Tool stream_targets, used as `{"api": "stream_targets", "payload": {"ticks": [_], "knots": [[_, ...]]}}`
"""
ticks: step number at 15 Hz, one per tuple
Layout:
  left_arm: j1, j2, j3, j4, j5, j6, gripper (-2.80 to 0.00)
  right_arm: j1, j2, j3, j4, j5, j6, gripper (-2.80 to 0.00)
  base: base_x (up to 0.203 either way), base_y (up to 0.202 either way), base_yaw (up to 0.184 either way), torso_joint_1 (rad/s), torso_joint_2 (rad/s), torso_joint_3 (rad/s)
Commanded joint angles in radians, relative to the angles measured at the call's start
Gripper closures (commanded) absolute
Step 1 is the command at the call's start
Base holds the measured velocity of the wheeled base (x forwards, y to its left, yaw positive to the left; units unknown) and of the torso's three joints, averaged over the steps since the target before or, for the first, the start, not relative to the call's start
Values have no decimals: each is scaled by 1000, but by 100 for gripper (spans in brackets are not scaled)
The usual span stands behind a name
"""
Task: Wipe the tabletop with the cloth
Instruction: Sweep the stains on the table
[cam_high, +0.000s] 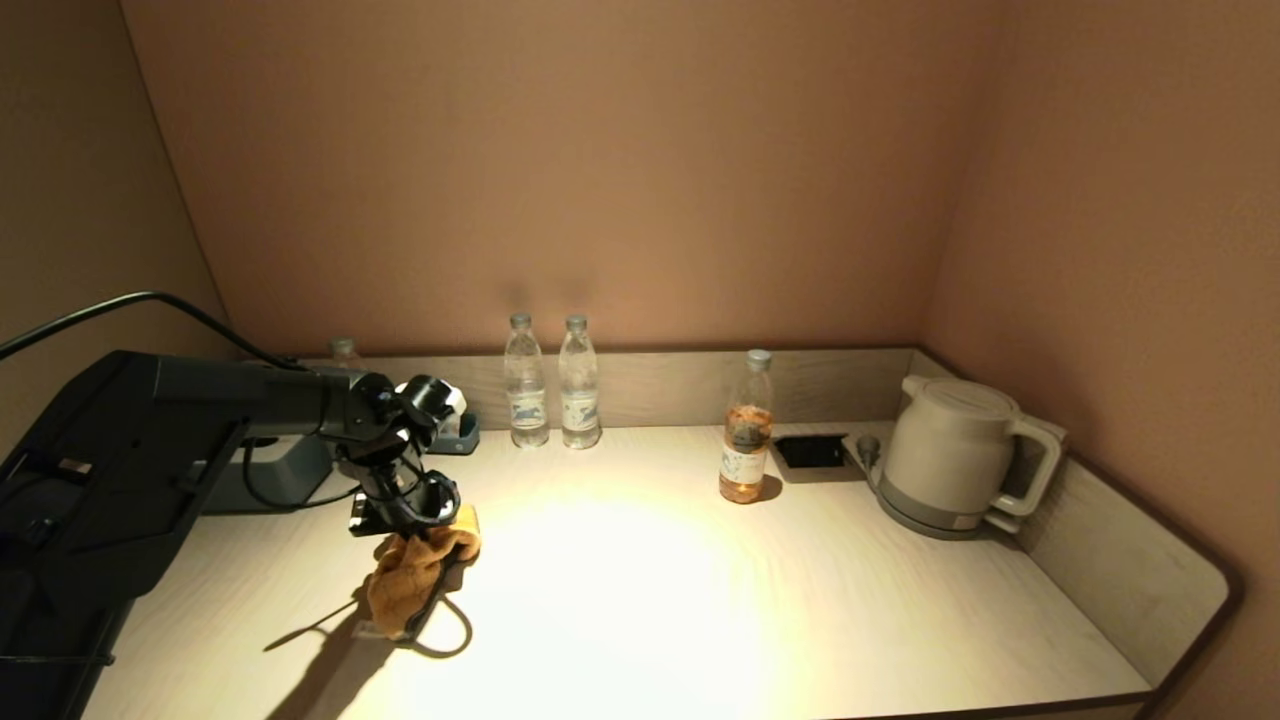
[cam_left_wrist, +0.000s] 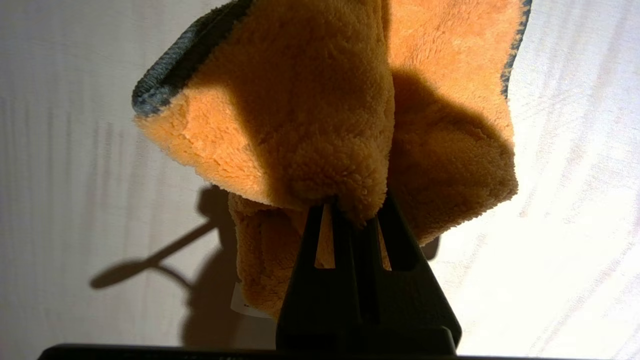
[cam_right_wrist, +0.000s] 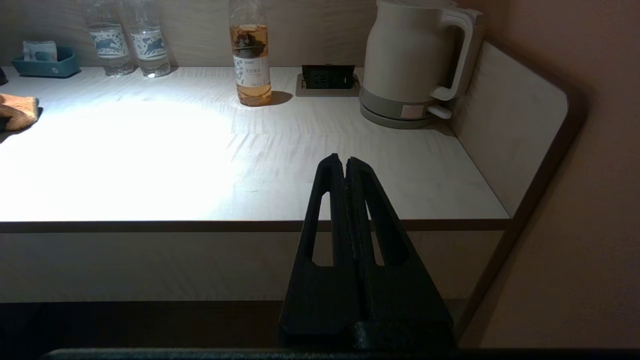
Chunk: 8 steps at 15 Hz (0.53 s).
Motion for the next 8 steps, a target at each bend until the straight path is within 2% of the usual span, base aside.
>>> {"api": "stream_targets", "payload": {"ticks": [1,4,7,8], "knots": [[-69,-4,2,7,-2,-4,0,0,1,0,0,1,0,0,0,0,0,0,0,0],[-130,-21,24,41,-11,-10,0,0,1,0,0,1,0,0,0,0,0,0,0,0],[-134,-22,26,47,-12,-11,0,0,1,0,0,1,0,0,0,0,0,0,0,0],[-148,-40,50,61,-32,-20,0,0,1,0,0,1,0,0,0,0,0,0,0,0]]}}
